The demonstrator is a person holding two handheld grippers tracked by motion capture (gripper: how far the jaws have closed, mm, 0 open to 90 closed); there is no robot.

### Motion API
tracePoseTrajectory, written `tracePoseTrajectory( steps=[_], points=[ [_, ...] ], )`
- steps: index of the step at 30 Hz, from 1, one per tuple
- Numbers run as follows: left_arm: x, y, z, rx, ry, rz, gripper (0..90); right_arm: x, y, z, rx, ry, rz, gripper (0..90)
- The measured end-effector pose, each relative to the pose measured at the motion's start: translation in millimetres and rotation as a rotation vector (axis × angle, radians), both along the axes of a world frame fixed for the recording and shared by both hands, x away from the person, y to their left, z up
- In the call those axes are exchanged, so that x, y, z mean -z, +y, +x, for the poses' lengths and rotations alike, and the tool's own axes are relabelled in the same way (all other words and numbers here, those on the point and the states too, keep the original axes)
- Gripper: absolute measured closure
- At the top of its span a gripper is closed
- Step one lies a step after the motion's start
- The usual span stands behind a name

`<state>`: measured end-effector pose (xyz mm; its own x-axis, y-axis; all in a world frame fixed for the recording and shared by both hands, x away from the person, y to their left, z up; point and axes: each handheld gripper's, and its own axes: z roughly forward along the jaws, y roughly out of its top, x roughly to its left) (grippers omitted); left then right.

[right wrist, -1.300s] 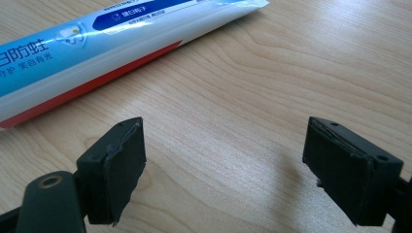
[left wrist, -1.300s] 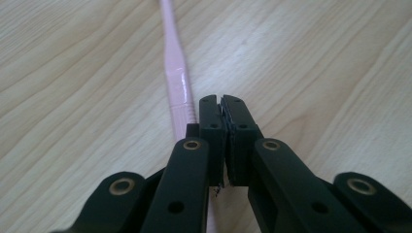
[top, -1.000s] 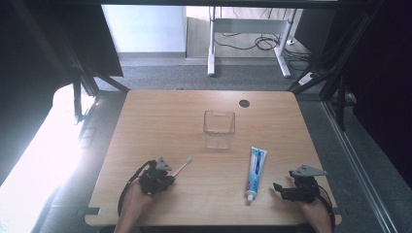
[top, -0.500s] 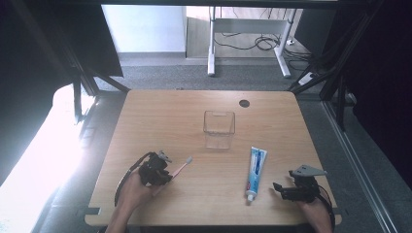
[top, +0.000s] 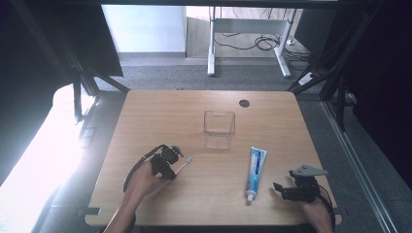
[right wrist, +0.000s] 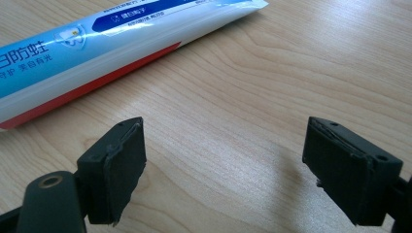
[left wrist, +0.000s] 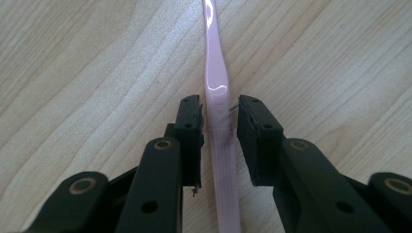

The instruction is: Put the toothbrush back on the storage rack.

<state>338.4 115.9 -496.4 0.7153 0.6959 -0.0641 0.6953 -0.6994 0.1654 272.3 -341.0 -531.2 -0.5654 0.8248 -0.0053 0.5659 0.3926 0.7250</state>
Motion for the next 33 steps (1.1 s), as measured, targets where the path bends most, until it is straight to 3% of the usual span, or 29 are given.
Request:
tracePoseTrajectory(
  steps=[5,14,20,33],
  points=[
    [2.6,-4.4,5.1,0.004,0.030,0.037,72.9,-0.2,-0.3,-0.1,-0.001,0.000,0.003,16.2],
    [3.1,-14.5,6.6,-0.008,0.033,0.095,78.6,0.0,-0.4,0.0,-0.002,0.000,0.001,16.2],
    [2.7,-12.6,7.9,-0.003,0.036,0.088,79.1,-0.3,-1.3,-0.1,0.003,0.001,0.004,16.2],
    [-9.3,-5.9,7.2,0.005,0.016,-0.005,79.1,0.6,-1.2,0.3,0.005,0.008,0.007,15.1]
  ],
)
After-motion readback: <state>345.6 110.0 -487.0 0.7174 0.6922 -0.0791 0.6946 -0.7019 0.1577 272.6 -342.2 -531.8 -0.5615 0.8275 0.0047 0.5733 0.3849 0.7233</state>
